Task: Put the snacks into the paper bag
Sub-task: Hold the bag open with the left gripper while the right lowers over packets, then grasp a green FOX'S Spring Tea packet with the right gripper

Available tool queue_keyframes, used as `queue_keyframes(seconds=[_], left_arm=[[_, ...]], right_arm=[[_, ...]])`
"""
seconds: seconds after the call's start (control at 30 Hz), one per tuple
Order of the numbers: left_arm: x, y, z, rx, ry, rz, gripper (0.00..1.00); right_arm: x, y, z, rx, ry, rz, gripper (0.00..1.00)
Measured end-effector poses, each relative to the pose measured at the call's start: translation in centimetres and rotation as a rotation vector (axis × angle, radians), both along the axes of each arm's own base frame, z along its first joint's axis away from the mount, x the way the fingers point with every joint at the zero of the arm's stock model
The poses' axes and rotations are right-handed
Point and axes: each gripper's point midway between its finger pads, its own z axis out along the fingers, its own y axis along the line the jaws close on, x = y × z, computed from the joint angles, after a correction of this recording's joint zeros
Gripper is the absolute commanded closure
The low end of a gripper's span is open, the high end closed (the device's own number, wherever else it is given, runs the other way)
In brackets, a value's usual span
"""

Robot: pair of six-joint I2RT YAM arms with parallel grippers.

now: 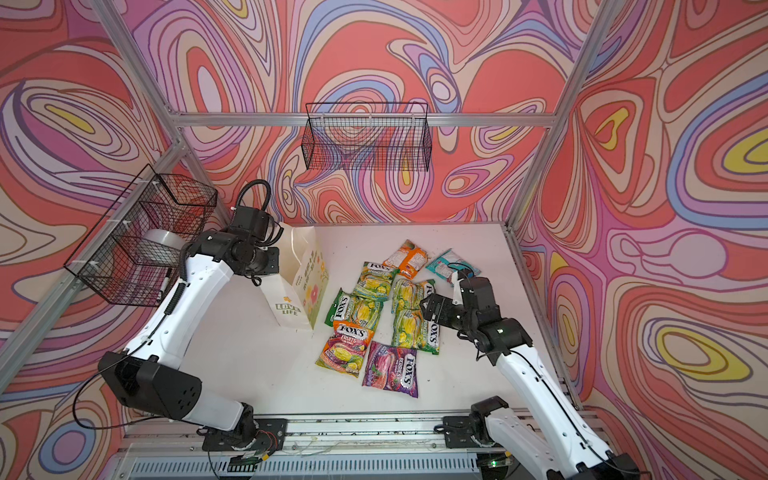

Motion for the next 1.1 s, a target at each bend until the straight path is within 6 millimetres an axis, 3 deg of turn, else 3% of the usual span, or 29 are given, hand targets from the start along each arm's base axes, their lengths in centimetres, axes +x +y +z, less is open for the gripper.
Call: queue_keyframes(seconds=[0.3,0.5,0.73,1.1], left_arm=[[0.1,-0.6,0.0,-0.082,-0.015,0.05,1.0],[-0.7,-1.6,0.2,-0.174,-0.051,0.043,1.0],[-2.1,-1.9,1.8,-0.224,-0.125,0.026,1.0],[-2.3,-1.0,0.0,-0.286,-0.087,0.071,1.0]], right_arm=[[0.8,-0.7,-3.1,-0.043,0.082,-0.051,0.02],[0.2,-1.2,-7.3,-0.068,0.189,-0.092,0.02],[-0.9,-0.9,-11.9,-0.056,0.277,-0.087,0.01],[0.6,0.5,-14.0,-0.002,0.252,-0.047,0.03]])
